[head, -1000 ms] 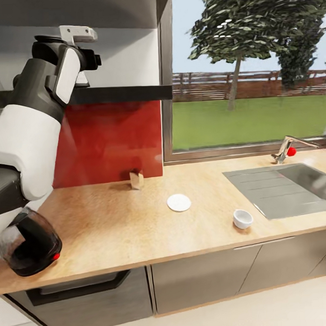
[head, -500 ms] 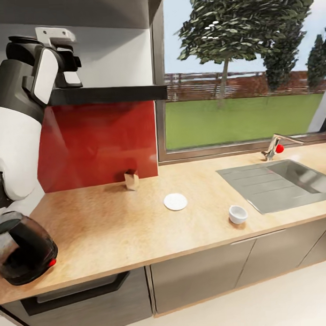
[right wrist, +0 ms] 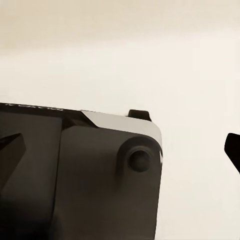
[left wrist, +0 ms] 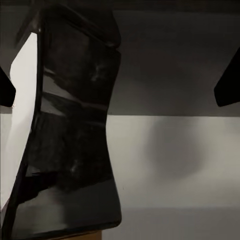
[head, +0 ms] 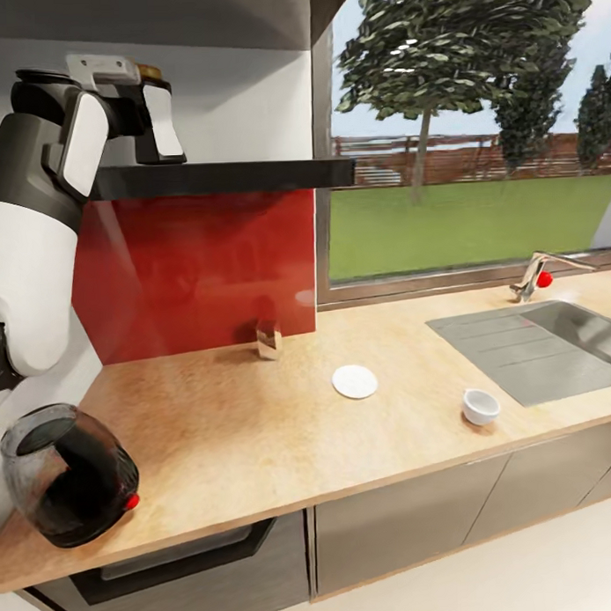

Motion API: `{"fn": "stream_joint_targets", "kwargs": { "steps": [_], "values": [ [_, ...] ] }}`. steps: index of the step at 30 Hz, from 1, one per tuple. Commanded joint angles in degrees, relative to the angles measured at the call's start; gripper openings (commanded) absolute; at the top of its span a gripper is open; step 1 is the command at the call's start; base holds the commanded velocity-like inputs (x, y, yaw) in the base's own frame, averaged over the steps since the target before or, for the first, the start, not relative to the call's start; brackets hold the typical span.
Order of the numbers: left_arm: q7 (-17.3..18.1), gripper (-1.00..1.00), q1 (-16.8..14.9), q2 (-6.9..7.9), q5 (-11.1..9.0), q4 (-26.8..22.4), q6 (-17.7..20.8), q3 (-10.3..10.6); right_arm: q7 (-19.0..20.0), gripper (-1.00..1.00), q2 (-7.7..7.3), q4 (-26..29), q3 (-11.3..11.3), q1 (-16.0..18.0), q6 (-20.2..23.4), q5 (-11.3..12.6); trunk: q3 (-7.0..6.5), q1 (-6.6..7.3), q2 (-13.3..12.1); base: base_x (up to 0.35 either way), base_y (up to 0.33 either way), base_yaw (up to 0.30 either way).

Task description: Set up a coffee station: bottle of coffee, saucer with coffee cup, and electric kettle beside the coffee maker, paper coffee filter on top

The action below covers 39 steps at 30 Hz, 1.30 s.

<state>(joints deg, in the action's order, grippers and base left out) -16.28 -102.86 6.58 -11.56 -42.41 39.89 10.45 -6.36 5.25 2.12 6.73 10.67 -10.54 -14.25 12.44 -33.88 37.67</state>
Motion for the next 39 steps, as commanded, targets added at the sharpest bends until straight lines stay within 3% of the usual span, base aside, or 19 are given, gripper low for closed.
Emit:
{"fn": "stream_joint_targets", "kwargs": {
  "steps": [1, 7, 39],
  "values": [
    [-0.5, 1.0, 0.2, 0.08, -0.7, -0.1, 0.2, 0.4, -0.2, 1.0, 0.02, -0.1, 0.5, 0.1, -0.2, -0.6, 0.09, -0.02, 0.1, 0.012, 0.015, -0.134],
    [-0.4, 1.0, 0.9, 0.08, -0.7, -0.1, 0.2, 0.3, -0.2, 1.0, 0.06, -0.2, 0.5, 0.1, 0.0, -0.6, 0.09, -0.02, 0.1, 0.055, 0.004, -0.175],
    [-0.4, 1.0, 1.4, 0.19, -0.7, -0.1, 0.2, -0.4, -0.3, 1.0, -0.04, -0.4, 0.5, 0.1, -0.2, -0.7, 0.09, -0.02, 0.1, 0.082, 0.014, -0.002]
  ]
}}
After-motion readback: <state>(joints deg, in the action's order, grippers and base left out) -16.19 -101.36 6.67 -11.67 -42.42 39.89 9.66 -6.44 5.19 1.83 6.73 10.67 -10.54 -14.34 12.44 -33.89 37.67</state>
